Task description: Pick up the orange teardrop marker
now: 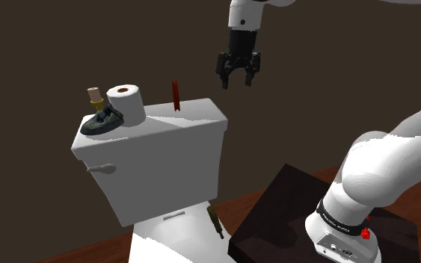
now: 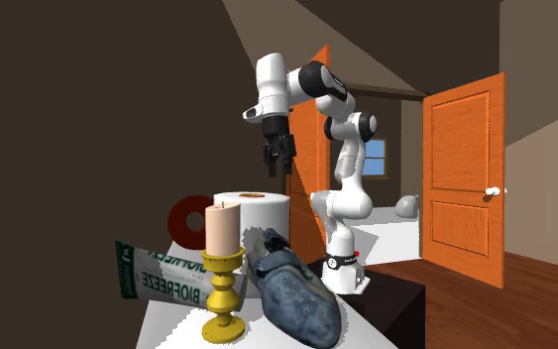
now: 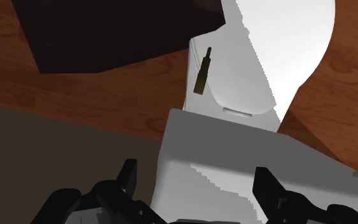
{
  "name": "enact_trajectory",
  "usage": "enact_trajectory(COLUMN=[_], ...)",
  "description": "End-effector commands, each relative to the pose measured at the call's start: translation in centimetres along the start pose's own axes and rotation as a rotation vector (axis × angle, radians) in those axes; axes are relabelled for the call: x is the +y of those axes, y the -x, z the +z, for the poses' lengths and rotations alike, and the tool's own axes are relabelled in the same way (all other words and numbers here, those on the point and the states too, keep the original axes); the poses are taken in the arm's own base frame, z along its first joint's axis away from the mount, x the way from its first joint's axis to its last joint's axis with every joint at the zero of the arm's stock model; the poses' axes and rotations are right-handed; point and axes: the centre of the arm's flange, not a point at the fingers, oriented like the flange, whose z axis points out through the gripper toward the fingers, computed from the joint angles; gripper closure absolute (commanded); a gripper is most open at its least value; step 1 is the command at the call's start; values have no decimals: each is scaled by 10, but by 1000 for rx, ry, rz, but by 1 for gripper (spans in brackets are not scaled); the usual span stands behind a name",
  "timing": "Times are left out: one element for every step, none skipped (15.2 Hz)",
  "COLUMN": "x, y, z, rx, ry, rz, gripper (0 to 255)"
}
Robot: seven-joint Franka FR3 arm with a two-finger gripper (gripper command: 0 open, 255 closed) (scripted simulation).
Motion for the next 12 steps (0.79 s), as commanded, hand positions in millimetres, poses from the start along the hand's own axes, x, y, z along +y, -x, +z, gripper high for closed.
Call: enact_trajectory(x=[-18,-25,-33,-40,-47,-54,-61,-67,-73,-80,-86,-91], y=[-23,-34,-45,-56,-67,-79,-90,-102,-113,-125,-137,-149], z=[2,3,5,6,7,9,10,11,12,14,15,17], rx=[1,2,3,3,4,4,5,6,6,7,8,8], ry=[3,5,7,9,11,13,15,17,18,20,22,24], rz=[31,46,61,76,91,106,121,136,151,165,180,195], gripper=[0,0,0,0,0,0,0,0,0,0,0,0])
